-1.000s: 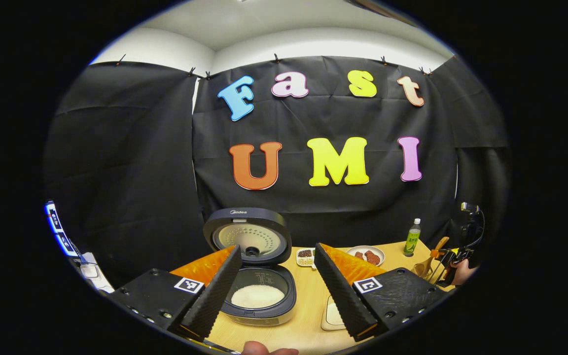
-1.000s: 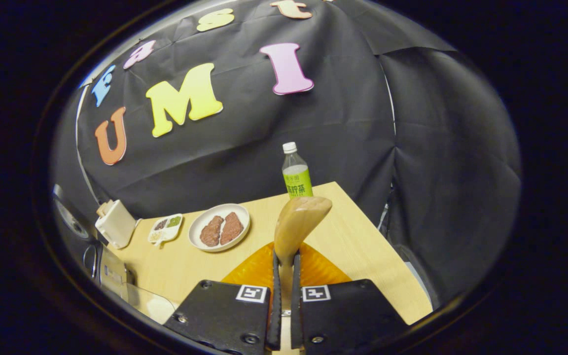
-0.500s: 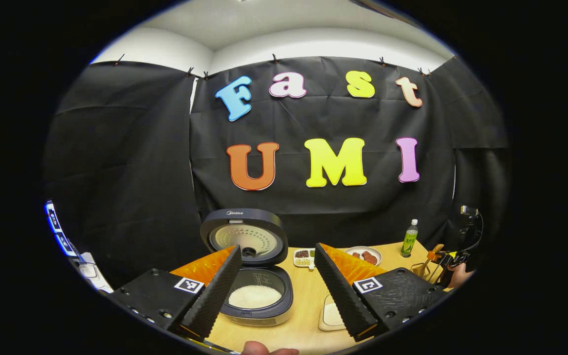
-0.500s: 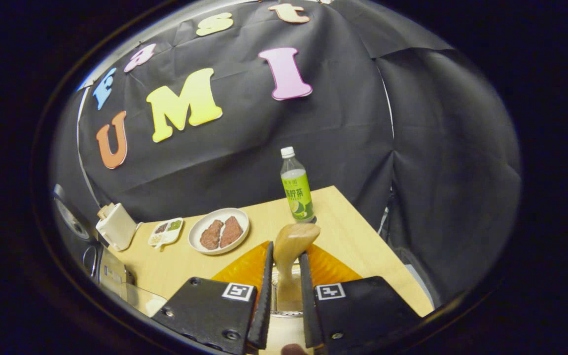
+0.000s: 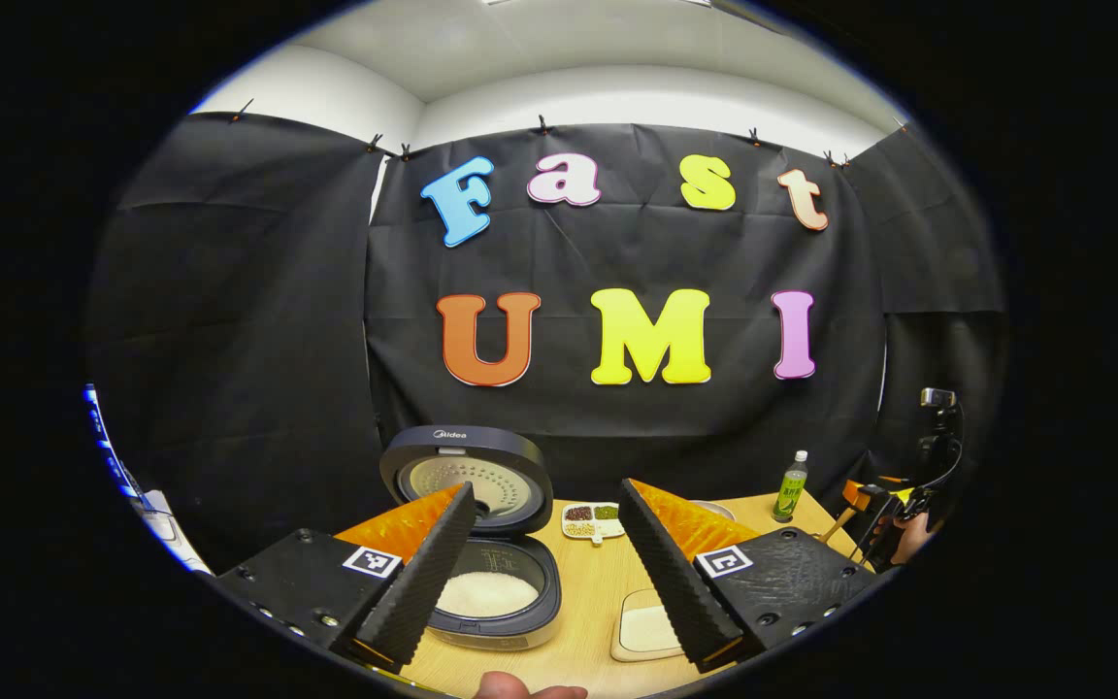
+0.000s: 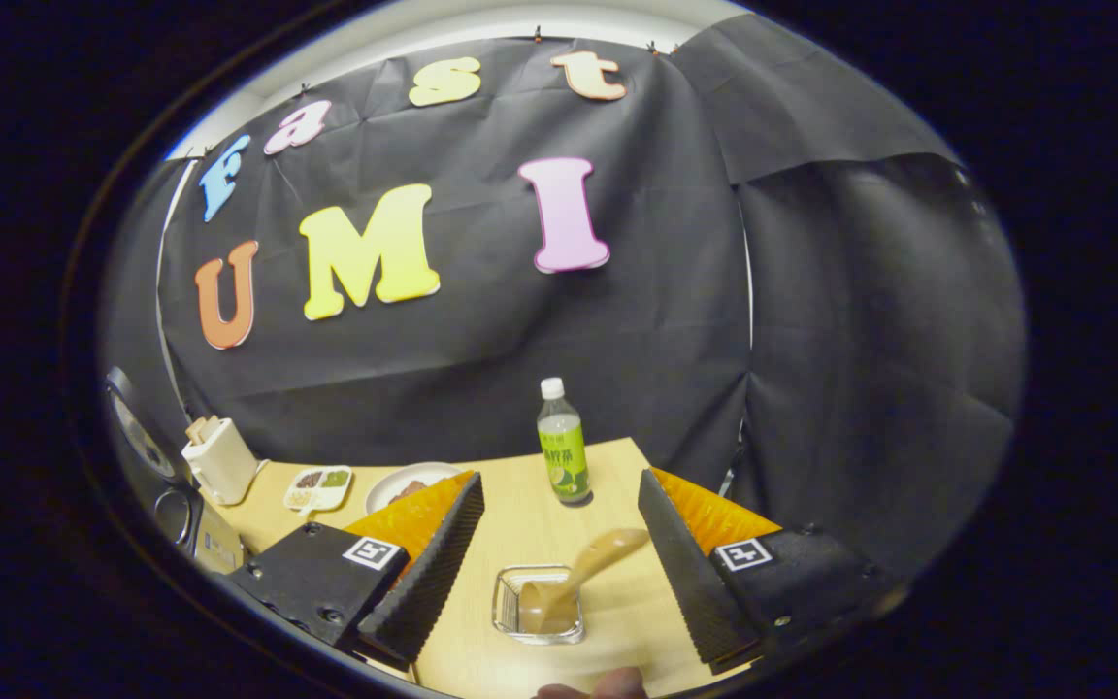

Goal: Close the left gripper, press the button to open the rice cooker; take a wooden spoon from the chopstick holder with the right hand, scoop a spoonful of rice and pour it into the rice cooker, then put the wooden spoon back into the chopstick holder.

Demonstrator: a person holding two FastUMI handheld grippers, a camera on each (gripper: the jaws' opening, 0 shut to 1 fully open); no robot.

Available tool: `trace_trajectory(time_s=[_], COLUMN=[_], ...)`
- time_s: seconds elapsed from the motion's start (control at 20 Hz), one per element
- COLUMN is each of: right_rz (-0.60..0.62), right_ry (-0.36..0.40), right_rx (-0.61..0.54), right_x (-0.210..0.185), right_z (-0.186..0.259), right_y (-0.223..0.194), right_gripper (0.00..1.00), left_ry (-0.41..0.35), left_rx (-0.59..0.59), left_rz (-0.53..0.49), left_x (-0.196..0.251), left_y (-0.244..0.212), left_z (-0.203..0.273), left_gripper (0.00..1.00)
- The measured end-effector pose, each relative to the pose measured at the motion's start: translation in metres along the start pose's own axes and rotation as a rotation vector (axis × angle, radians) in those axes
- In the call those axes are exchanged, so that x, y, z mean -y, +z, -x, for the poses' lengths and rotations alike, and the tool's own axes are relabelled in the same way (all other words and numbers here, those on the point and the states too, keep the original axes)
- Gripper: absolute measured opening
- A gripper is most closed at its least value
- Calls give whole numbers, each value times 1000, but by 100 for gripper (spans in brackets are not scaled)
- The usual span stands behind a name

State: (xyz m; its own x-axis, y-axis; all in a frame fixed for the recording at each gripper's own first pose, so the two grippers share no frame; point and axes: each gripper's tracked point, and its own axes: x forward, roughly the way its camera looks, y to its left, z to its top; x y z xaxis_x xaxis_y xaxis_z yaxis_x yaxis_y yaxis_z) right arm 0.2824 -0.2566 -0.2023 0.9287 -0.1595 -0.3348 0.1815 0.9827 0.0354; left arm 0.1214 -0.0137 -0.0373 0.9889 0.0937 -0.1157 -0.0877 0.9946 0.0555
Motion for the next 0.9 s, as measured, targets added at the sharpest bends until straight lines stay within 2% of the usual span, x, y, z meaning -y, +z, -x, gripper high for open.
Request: trace_trajectory(time_s=[0.2,0.4,0.6,0.75,0.9], right_rz=[25,53,70,57,83], right_ry=[21,63,109,134,122], right_rx=[43,100,144,165,192], right_x=[-10,-29,-49,-61,-61], right_z=[32,72,112,139,161], right_y=[30,62,91,98,105], right_gripper=[100,100,99,99,99], left_ry=[8,5,37,39,16], left_rx=[26,10,-14,-19,-59], left_rz=[-44,-16,-16,-10,11], left_x=[-8,-22,-50,-63,-68], left_y=[23,43,57,71,73], left_z=[-7,-19,-44,-67,-93], left_gripper=[95,95,96,95,95])
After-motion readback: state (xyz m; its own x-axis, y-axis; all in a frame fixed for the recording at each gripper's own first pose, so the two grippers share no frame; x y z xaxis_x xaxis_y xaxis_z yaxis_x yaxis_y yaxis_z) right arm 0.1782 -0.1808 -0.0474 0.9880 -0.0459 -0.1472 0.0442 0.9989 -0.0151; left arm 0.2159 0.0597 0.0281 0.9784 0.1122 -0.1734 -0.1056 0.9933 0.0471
